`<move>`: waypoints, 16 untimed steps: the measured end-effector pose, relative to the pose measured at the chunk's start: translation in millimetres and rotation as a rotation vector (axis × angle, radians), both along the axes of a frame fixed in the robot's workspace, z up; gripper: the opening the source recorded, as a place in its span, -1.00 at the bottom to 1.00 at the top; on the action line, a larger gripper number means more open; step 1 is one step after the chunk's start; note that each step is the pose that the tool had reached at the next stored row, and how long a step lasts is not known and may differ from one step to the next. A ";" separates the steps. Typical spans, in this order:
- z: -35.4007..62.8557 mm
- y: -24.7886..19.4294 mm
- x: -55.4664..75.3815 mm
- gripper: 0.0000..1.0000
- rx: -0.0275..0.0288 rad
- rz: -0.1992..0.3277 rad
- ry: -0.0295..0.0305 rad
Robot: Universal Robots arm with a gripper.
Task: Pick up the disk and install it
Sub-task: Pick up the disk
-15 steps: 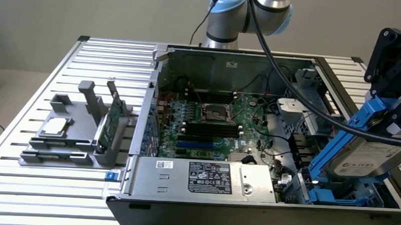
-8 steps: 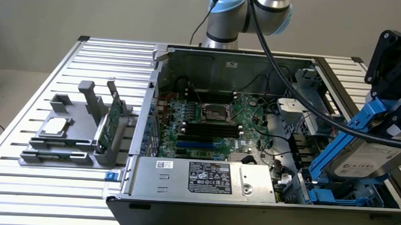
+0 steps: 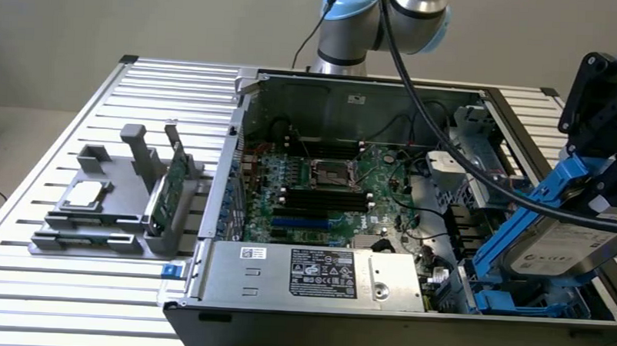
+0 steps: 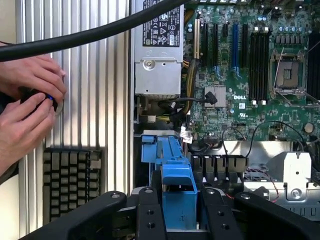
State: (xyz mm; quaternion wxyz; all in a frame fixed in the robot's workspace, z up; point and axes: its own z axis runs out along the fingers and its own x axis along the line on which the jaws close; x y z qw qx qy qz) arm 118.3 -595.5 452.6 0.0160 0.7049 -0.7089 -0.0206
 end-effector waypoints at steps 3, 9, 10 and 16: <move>-0.6 0.2 0.3 -0.35 0.0002 0.000 0.0005; -3.9 1.2 0.5 -0.35 0.0000 0.000 0.0007; -4.8 1.3 0.5 -0.35 0.0001 0.000 0.0007; -8.2 3.2 1.5 -0.35 0.0001 0.000 0.0015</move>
